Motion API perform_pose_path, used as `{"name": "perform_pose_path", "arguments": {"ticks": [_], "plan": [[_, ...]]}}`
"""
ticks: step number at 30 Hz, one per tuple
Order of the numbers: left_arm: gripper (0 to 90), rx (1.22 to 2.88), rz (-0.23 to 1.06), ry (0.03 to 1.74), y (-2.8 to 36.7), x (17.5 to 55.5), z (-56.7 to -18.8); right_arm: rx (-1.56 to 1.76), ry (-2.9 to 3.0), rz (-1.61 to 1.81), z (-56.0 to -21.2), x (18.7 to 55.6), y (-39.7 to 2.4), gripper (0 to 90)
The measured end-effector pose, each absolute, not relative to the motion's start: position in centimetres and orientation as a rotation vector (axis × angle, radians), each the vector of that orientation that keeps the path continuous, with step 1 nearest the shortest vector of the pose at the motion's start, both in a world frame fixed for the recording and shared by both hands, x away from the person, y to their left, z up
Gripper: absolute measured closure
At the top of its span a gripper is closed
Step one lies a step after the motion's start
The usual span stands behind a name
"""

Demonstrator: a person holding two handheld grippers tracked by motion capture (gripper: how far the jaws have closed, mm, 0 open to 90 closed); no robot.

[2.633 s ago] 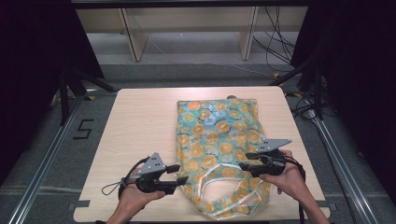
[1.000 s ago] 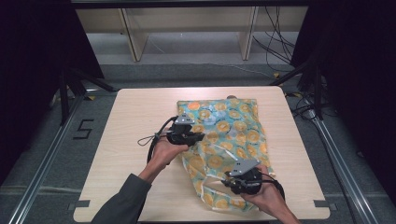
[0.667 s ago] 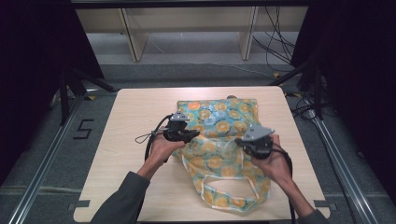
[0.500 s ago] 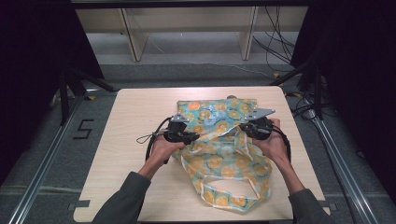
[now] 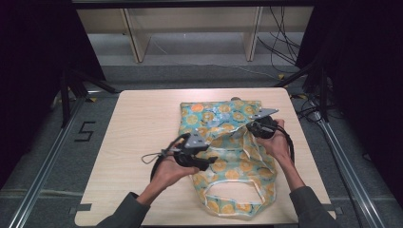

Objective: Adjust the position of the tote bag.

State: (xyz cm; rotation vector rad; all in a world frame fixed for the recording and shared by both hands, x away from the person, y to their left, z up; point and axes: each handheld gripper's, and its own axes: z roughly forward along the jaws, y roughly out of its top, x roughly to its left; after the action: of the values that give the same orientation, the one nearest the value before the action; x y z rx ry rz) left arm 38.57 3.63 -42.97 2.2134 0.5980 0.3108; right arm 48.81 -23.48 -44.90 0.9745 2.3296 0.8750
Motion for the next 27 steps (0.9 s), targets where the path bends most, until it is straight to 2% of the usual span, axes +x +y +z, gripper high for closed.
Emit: {"name": "perform_pose_path", "arguments": {"ticks": [2,3,4,5,8,9,10,12,15,16,17,20,21,23,27], "plan": [[44.9,2.329,0.342,0.605,2.6,40.0,-45.6,0.978,2.330,0.875,-45.0,48.8,-23.5,90.0],[43.9,2.329,0.342,0.605,2.6,40.0,-45.6,0.979,2.332,0.876,-45.0,48.8,-23.6,89.9],[42.6,2.363,0.395,0.615,2.4,40.4,-46.4,0.979,2.332,0.884,-45.1,48.8,-23.6,89.7],[42.9,2.403,0.456,0.637,2.3,41.2,-47.5,0.980,2.333,0.886,-45.1,48.9,-23.6,89.5],[47.2,2.443,0.488,0.604,2.2,41.8,-48.2,0.988,2.354,0.895,-45.1,49.0,-23.8,88.9],[51.2,2.443,0.488,0.604,2.2,41.8,-48.2,0.988,2.354,0.895,-45.1,49.0,-23.8,88.9],[57.9,2.486,0.542,0.536,2.1,42.4,-48.5,1.001,2.351,0.899,-45.2,49.0,-23.9,88.3],[73.5,2.496,0.590,0.503,1.9,42.7,-48.9,0.988,2.337,0.901,-45.3,49.1,-23.9,87.6],[88.5,2.512,0.596,0.476,1.5,43.1,-49.3,0.996,2.343,0.896,-45.3,49.0,-23.8,85.5],[88.5,2.510,0.593,0.472,1.4,43.0,-49.2,0.988,2.344,0.897,-45.3,49.0,-23.9,83.7],[89.5,2.502,0.579,0.466,1.5,43.1,-48.8,1.023,2.364,0.893,-45.2,48.8,-24.0,75.3],[89.5,2.444,0.574,0.498,2.0,43.2,-47.8,1.043,2.355,0.914,-44.8,48.7,-24.2,70.9],[89.5,2.410,0.561,0.521,2.3,43.3,-47.4,1.105,2.348,0.960,-43.8,48.4,-24.6,61.4],[89.5,2.379,0.574,0.544,3.2,43.7,-46.3,1.111,2.340,0.987,-43.3,48.1,-24.8,59.9],[88.6,2.329,0.512,0.609,5.2,44.4,-45.1,1.104,2.367,1.069,-41.4,45.9,-25.3,52.0]]}}
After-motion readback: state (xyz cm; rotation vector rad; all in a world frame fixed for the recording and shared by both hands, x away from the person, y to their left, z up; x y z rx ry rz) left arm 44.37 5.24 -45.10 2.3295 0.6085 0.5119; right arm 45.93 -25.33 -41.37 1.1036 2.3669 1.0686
